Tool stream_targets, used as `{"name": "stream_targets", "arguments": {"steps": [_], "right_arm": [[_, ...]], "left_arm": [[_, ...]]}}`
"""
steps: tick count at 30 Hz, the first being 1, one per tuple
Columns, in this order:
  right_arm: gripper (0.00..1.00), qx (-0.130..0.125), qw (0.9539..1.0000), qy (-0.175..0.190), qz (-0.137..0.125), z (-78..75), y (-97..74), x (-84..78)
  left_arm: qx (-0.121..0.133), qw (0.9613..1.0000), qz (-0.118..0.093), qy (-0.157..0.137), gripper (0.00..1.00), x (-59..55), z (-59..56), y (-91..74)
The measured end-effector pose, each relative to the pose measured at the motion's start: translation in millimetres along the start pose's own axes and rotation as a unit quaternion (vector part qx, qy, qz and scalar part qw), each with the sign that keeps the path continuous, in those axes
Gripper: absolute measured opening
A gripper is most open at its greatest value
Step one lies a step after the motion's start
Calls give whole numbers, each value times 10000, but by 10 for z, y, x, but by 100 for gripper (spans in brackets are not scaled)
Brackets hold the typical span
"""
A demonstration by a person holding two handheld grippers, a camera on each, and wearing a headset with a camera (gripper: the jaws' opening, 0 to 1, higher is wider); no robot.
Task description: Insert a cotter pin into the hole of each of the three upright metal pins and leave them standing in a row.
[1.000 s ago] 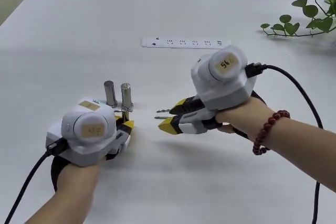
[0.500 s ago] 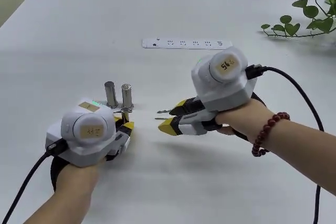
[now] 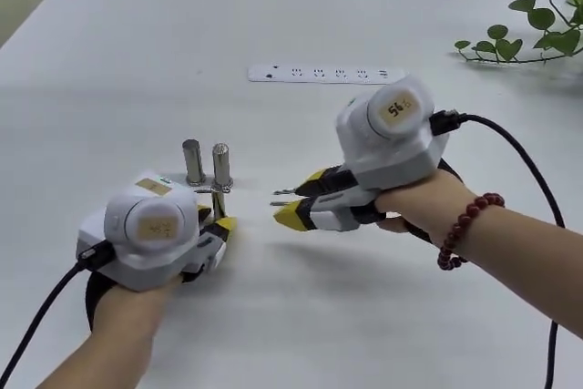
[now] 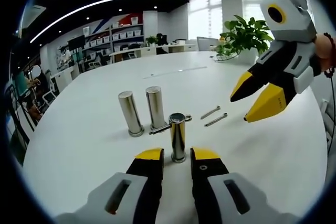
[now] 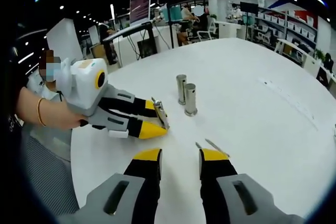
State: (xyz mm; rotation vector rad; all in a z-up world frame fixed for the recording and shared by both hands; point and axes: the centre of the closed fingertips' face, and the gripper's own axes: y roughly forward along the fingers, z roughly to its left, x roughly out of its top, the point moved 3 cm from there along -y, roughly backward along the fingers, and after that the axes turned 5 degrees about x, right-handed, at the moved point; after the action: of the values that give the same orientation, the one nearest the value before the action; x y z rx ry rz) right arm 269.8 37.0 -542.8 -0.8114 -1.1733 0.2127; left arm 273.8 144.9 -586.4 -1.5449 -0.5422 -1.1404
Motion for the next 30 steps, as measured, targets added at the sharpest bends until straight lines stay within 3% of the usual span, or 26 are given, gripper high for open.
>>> {"name": "stream_targets", "arguments": {"steps": [5,8,12,15,19,26,30], "right_arm": [[25,-25,9998,61,-175,-59,-21,68],[25,-49,9995,125,-292,-112,-29,117],[24,-85,9987,188,-475,-177,-28,207],[24,-91,9978,199,-624,-186,-12,282],[24,-103,9969,209,-755,-205,22,360],[24,-18,9962,56,-869,-210,104,508],[23,34,9953,27,-968,-208,175,580]], "left_arm": [[-10,9999,-94,-59,27,51,13,-45],[68,9998,-158,-48,43,71,31,-80],[-95,9992,-366,-163,48,145,-5,-166],[-122,9985,-460,-252,59,195,-3,-197],[-186,9976,-585,-310,65,274,-3,-260],[-323,9975,-592,-231,78,316,-38,-394],[-367,9960,-762,-272,85,404,-50,-464]]}}
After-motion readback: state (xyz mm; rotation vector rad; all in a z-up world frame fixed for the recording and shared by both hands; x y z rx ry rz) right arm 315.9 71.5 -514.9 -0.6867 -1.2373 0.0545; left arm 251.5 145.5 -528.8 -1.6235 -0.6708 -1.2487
